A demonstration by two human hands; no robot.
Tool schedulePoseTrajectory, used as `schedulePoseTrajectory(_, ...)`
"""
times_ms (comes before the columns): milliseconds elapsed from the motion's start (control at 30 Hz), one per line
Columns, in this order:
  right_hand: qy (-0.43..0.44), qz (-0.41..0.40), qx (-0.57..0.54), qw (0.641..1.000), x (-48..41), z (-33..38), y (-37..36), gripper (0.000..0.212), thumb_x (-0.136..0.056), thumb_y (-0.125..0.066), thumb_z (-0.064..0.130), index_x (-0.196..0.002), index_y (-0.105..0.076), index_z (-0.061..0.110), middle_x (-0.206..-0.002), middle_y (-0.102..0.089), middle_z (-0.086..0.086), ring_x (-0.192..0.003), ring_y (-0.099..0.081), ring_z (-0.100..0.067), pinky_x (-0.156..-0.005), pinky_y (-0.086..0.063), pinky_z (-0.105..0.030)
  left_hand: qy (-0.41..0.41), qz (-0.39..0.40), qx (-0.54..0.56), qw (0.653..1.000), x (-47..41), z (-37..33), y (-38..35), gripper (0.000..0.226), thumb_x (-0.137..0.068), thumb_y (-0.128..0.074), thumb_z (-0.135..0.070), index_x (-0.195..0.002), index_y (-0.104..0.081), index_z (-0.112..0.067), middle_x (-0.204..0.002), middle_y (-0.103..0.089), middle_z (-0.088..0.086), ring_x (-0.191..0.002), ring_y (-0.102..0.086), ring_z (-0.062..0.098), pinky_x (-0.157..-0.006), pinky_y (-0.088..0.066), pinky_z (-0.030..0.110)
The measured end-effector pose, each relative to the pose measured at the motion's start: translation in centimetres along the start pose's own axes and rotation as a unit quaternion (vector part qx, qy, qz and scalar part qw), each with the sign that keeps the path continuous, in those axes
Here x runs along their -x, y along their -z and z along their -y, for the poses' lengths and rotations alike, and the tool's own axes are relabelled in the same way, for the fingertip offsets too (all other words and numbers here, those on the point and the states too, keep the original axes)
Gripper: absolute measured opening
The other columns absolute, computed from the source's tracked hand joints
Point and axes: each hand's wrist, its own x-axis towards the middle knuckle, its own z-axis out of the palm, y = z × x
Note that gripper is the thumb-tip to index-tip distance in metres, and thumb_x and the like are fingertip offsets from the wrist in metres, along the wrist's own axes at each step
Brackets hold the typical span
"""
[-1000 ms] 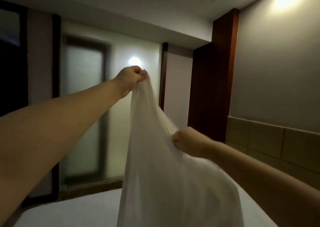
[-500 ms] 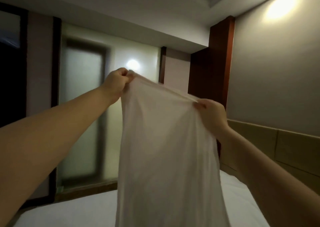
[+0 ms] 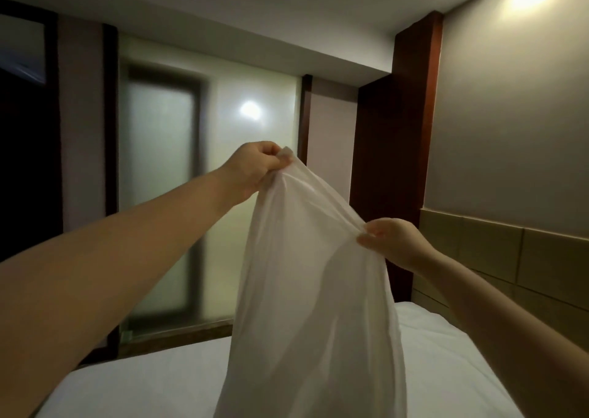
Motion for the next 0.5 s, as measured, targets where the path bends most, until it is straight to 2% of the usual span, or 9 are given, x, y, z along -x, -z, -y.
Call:
schedulePoseTrajectory(67,0.027,0.021,-0.026,0.999,0.5,1.2,-0.8,0.037,-0.085,-0.065,0.036,-0.116,-0.064,0.016,-0.111,-0.062,0.002,-0.097,-0.059,-0.014,-0.083,-0.049,-0.026,0.002,0.034,-0.033,0.999,0.8,-0.2,-1.7,0.018,-0.089,-0.062,-0.019,-0.073,-0.059,-0.011,-0.071,-0.052,0.001,-0.068,-0.049,0.012,-0.066,-0.045,0.023)
schedulePoseTrajectory(133,0.039,0.047,-0.12,0.991,0.7,3.1,-1.9,0.038,-0.083,-0.064,0.045,-0.111,-0.064,0.019,-0.105,-0.064,0.003,-0.095,-0.063,-0.014,-0.084,-0.053,-0.03,0.011,0.063,-0.064,0.996,1.5,-0.3,-3.3,0.015,-0.088,-0.063,-0.021,-0.077,-0.06,-0.011,-0.075,-0.055,0.001,-0.07,-0.054,0.013,-0.064,-0.049,0.021)
schedulePoseTrajectory(167,0.042,0.05,-0.18,0.981,0.8,4.2,-2.3,0.031,-0.084,-0.063,0.044,-0.104,-0.064,0.021,-0.099,-0.066,0.002,-0.089,-0.065,-0.013,-0.079,-0.055,-0.027,0.015,0.076,-0.076,0.994,1.8,-0.3,-4.0,0.014,-0.088,-0.062,-0.021,-0.078,-0.061,-0.012,-0.075,-0.057,0.001,-0.071,-0.055,0.013,-0.062,-0.05,0.021)
schedulePoseTrajectory(233,0.06,-0.002,-0.234,0.97,0.6,5.9,-2.4,0.02,-0.087,-0.061,0.039,-0.093,-0.065,0.021,-0.089,-0.068,0.001,-0.078,-0.067,-0.01,-0.068,-0.055,-0.018,0.02,0.095,-0.088,0.991,2.1,-0.1,-5.0,0.013,-0.088,-0.062,-0.016,-0.076,-0.061,-0.013,-0.073,-0.057,0.001,-0.072,-0.056,0.014,-0.062,-0.05,0.022)
schedulePoseTrajectory(267,0.069,-0.04,-0.225,0.971,0.3,6.2,-2.4,0.023,-0.087,-0.061,0.039,-0.091,-0.067,0.016,-0.085,-0.068,-0.001,-0.075,-0.067,-0.01,-0.066,-0.055,-0.017,0.023,0.097,-0.089,0.991,2.2,0.1,-5.2,0.014,-0.089,-0.06,-0.013,-0.075,-0.061,-0.013,-0.073,-0.057,0.002,-0.073,-0.056,0.014,-0.063,-0.05,0.023)
schedulePoseTrajectory(333,0.081,-0.085,-0.199,0.973,-0.3,6.1,-2.4,0.034,-0.086,-0.062,0.04,-0.089,-0.07,0.007,-0.083,-0.069,-0.009,-0.072,-0.066,-0.017,-0.066,-0.055,-0.024,0.035,0.092,-0.071,0.993,2.2,0.5,-5.2,0.016,-0.09,-0.057,-0.007,-0.075,-0.061,-0.013,-0.073,-0.057,0.002,-0.072,-0.056,0.013,-0.064,-0.052,0.023)
schedulePoseTrajectory(400,0.09,-0.097,-0.194,0.972,-0.6,5.7,-2.6,0.038,-0.087,-0.062,0.04,-0.087,-0.071,0.003,-0.083,-0.068,-0.016,-0.075,-0.064,-0.026,-0.068,-0.054,-0.03,0.054,0.099,-0.045,0.993,2.4,0.9,-4.9,0.016,-0.091,-0.055,-0.005,-0.079,-0.062,-0.011,-0.074,-0.059,0.002,-0.069,-0.058,0.009,-0.067,-0.054,0.022)
schedulePoseTrajectory(500,0.113,-0.097,-0.185,0.971,-0.8,5.1,-2.7,0.035,-0.089,-0.06,0.037,-0.083,-0.071,0.005,-0.08,-0.067,-0.015,-0.075,-0.063,-0.026,-0.067,-0.052,-0.028,0.089,0.118,0.009,0.989,2.8,1.5,-4.5,0.011,-0.093,-0.054,-0.006,-0.086,-0.062,-0.006,-0.075,-0.062,0.002,-0.063,-0.063,0.006,-0.068,-0.055,0.02)
